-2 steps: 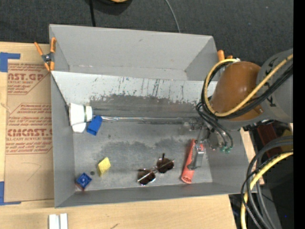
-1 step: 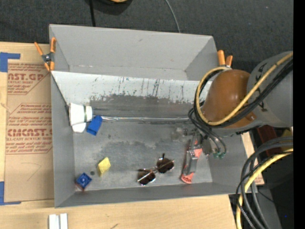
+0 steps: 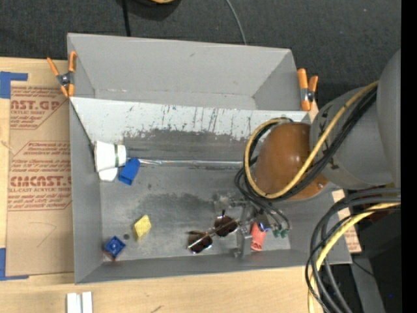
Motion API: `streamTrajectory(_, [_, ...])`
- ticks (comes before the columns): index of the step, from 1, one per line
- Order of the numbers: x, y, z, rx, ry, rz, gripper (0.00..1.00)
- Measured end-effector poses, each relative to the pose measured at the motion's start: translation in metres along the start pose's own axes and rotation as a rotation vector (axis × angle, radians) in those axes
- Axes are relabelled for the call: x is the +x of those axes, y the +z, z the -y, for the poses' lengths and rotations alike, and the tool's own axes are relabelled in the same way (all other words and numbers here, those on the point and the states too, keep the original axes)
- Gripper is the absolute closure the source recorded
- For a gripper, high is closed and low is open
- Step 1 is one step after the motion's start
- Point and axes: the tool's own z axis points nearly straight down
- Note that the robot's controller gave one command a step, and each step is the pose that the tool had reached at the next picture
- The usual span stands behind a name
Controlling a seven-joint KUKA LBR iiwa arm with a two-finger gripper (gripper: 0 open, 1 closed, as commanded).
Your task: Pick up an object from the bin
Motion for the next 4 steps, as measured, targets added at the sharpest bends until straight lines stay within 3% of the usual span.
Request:
streamTrajectory(1, [-0.019, 0.009, -0.027, 0.006, -0.242, 0.005, 1.0])
streamTrajectory(3, [-0.023, 0.009, -0.017, 0.004, -0.204, 0.003, 1.0])
streamTrajectory(4, [-0.024, -0.029, -0.006, 0.004, -0.178, -0.005, 1.0])
